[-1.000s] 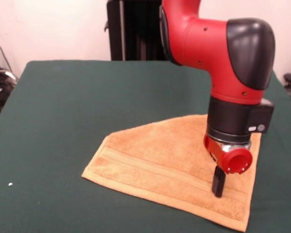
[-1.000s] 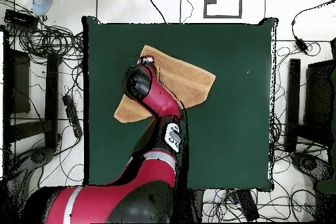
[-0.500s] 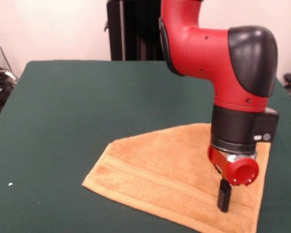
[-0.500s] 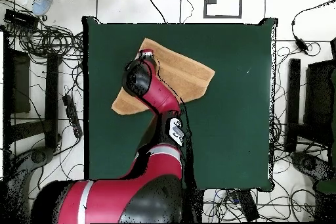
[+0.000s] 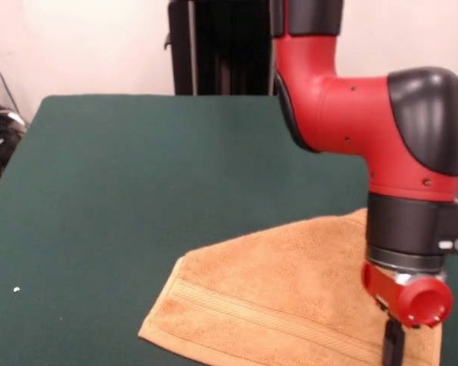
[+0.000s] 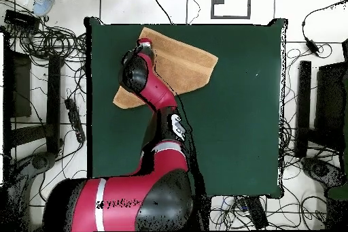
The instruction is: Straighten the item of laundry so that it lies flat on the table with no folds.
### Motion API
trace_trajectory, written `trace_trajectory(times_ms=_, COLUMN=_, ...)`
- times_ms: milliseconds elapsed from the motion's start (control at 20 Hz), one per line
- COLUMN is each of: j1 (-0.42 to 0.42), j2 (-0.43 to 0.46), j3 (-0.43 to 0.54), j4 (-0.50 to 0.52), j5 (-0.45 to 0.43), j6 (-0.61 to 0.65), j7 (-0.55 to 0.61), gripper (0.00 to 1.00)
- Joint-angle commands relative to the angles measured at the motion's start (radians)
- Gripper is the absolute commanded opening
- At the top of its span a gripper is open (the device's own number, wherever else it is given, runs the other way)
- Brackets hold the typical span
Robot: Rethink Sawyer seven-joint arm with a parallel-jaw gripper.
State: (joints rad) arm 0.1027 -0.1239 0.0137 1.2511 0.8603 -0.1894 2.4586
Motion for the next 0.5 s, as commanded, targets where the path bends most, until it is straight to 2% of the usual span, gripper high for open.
trace_trajectory(times_ms=50, j1=0.020, j2=0.098, j3=0.247, j4=-0.044, j5=-0.009, j6=0.001, j7=0.236, gripper=0.00)
trace_trajectory(times_ms=300, j1=0.030, j2=0.100, j3=0.253, j4=-0.055, j5=0.015, j6=-0.008, j7=0.224, gripper=0.00)
trace_trajectory(times_ms=500, j1=0.018, j2=0.121, j3=0.286, j4=-0.081, j5=-0.015, j6=-0.035, j7=0.236, gripper=0.00)
